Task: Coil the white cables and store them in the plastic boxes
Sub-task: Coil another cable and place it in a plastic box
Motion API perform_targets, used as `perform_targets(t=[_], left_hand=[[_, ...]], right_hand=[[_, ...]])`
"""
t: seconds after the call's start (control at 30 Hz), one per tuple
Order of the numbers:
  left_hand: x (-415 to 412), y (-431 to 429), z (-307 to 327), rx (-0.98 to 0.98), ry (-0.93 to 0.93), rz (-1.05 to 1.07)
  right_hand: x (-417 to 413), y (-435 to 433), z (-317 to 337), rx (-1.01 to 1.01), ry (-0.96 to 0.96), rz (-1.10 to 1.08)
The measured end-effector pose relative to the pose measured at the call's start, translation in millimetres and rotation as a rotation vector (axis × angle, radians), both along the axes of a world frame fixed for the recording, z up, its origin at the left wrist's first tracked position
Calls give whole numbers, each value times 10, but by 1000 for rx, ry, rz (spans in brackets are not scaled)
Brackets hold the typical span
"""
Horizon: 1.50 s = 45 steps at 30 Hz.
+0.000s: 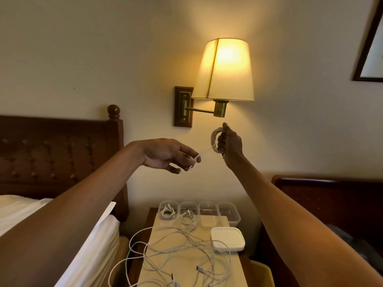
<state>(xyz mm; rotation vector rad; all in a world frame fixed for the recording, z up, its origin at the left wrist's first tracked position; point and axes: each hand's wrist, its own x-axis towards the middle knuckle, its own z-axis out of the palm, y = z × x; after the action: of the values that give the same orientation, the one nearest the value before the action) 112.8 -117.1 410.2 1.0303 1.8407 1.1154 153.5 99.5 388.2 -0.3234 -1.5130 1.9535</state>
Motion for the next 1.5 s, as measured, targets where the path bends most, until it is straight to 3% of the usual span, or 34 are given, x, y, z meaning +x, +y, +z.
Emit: perform_targets(t=[0.1,0.3,0.5,0.63,0.83,0.97,1.03,1.2,1.5], left_hand=[[-97,-124,-23,10,140,73],[-334,-223,-233,-52,877,477],[-319,-13,-594,121,932,569],[-349,116,-683,315,777,778],[-144,428,-633,593,71,897],[60,609,-516,805,-509,796],[100,665,-469,884,-665,766],[161,754,-452,897,-738,733],[152,720,-467,710,-702,654]], right_hand=[[13,19,32,-50,17,9],[59,-68,55,-273,130,240],[63,-250,120,-309,173,375],[101,-252,181,-277,162,416],[131,-270,201,-264,166,429],[101,-262,131,-247,135,340],[84,-241,83,-255,129,288],[75,-213,24,-161,90,207],[109,-155,-81,26,-11,170]])
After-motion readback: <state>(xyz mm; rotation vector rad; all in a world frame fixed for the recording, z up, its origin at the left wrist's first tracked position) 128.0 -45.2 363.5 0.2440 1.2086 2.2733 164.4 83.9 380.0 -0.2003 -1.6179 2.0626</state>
